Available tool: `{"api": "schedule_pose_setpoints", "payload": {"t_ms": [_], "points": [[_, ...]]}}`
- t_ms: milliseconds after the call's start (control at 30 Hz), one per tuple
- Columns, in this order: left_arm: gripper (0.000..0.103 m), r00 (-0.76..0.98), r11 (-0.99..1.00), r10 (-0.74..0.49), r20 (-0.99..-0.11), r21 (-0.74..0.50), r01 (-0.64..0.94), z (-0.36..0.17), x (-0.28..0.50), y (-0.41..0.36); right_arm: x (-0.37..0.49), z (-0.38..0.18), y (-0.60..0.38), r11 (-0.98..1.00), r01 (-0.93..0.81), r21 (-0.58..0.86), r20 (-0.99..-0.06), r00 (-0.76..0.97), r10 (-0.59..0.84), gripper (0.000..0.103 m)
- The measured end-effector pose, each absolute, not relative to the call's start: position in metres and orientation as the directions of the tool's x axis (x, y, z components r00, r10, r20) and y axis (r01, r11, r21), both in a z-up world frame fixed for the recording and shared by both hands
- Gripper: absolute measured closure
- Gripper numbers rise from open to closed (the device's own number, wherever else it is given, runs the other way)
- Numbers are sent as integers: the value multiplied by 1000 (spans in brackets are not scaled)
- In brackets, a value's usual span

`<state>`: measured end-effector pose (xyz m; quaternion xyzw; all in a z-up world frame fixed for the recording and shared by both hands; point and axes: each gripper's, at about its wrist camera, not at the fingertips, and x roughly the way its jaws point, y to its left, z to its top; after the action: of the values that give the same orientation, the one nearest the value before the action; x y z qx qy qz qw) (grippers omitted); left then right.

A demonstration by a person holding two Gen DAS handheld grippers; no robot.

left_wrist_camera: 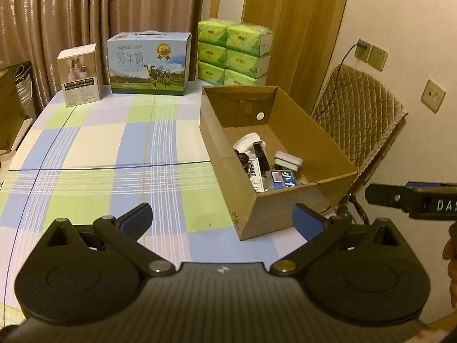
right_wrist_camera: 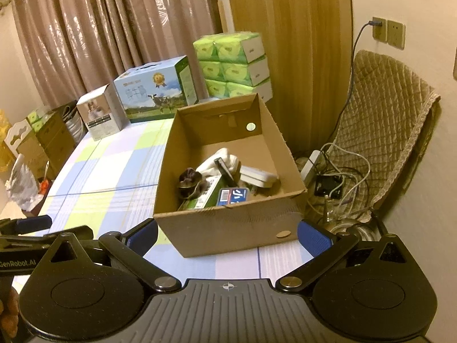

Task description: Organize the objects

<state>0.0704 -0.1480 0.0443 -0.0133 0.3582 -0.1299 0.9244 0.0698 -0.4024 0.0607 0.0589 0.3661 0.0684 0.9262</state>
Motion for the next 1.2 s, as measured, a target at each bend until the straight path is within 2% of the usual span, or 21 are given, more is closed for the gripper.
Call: {"api": "schedule_pose_setpoints", "payload": {"t_ms": [1200], "points": [[1,705,968,-245,-666,-131,212,50,52,-151,53,65,-388,987,-118,110,-668,726,161,2]]}}
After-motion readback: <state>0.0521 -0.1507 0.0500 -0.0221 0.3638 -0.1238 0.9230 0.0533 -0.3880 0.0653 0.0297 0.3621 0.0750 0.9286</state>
